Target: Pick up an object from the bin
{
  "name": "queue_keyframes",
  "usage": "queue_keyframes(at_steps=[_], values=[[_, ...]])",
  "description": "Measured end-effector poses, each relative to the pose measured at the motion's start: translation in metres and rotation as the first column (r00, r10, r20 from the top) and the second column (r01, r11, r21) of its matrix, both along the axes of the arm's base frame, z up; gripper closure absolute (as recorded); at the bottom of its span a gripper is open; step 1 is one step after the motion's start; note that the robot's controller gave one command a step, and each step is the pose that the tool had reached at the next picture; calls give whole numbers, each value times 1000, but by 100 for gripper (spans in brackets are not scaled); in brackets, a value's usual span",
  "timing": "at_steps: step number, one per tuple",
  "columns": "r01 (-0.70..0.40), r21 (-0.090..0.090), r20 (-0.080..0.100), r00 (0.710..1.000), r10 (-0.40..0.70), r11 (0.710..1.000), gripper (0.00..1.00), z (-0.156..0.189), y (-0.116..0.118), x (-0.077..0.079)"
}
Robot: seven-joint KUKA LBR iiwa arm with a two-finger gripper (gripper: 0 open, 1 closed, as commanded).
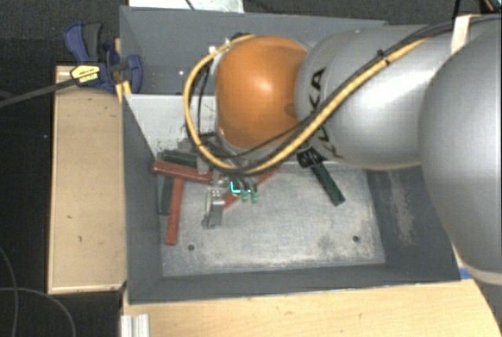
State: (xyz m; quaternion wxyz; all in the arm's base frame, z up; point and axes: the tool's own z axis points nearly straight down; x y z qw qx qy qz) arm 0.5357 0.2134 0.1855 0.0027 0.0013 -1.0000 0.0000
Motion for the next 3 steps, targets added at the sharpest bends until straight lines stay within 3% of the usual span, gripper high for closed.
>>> queue_keyframes(at_steps=[1, 2, 3], values=[[-115, 0, 5, 993, 115, 993, 0, -118, -76, 27], [-114, 2, 12, 993, 114, 993, 100, -113, -72, 29], [-91, 1, 16, 996, 91, 996, 100, -4, -102, 34]])
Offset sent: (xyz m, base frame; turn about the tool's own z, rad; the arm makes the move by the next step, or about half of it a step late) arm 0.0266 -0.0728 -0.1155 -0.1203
